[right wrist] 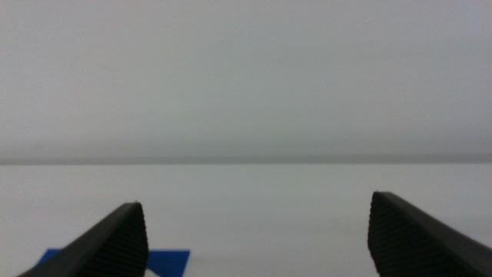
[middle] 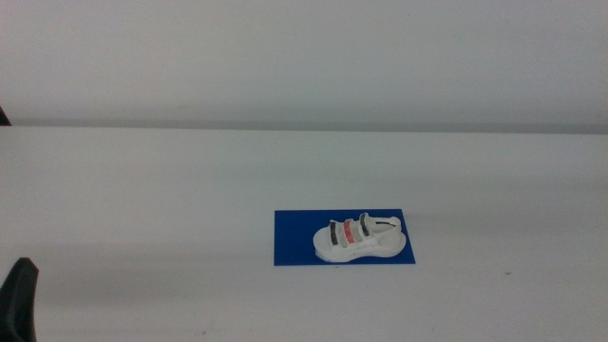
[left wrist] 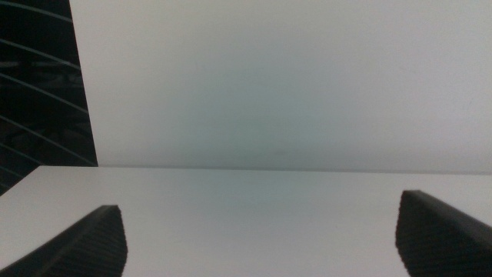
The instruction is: Use one arm to grab the shoe from the table and place it on the mat.
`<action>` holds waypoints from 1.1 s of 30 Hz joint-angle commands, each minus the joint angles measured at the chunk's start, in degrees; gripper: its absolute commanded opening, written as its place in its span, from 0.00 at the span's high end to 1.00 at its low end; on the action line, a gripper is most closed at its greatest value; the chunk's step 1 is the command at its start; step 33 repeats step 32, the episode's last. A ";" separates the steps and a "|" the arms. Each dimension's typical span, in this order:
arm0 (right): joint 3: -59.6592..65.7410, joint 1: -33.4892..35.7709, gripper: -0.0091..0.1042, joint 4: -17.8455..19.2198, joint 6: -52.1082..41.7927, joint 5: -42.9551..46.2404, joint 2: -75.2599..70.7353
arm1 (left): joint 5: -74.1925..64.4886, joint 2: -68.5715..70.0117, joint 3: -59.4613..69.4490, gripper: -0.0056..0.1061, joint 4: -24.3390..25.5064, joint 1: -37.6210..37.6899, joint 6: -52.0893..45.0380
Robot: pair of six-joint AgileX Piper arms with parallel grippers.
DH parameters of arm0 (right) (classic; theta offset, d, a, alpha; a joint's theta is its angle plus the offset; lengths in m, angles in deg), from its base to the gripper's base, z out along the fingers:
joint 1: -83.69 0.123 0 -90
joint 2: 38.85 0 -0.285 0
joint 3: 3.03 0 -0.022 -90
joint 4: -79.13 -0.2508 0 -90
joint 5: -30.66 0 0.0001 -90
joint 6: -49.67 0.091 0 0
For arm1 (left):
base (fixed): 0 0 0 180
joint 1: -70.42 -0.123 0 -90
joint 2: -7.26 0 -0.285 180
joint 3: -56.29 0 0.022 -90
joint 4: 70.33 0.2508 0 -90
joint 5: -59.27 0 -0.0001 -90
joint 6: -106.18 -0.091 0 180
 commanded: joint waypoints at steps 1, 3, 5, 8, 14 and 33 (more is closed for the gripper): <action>4.40 -0.62 0.24 -0.36 -0.91 3.22 -2.76 | 0.97 2.35 2.44 0.11 -0.03 -0.11 0.34; 6.58 -0.52 0.24 -0.36 -0.91 3.08 -3.98 | 0.97 2.35 2.44 0.11 -0.03 -0.11 0.34; 8.21 -0.52 0.24 -0.36 -0.91 2.99 -4.79 | 0.97 2.35 2.44 0.11 -0.03 -0.11 0.34; 8.78 -0.52 0.24 -0.36 -0.91 2.22 -4.90 | 0.97 2.35 2.44 0.11 -0.03 -0.11 0.34; 10.39 -0.63 0.24 -0.14 -0.91 2.77 -7.26 | 0.97 2.35 2.44 0.11 -0.03 -0.11 0.34; 22.16 -2.84 0.20 6.36 -0.91 5.76 -27.66 | 0.97 2.35 2.44 0.11 -0.03 -0.11 0.34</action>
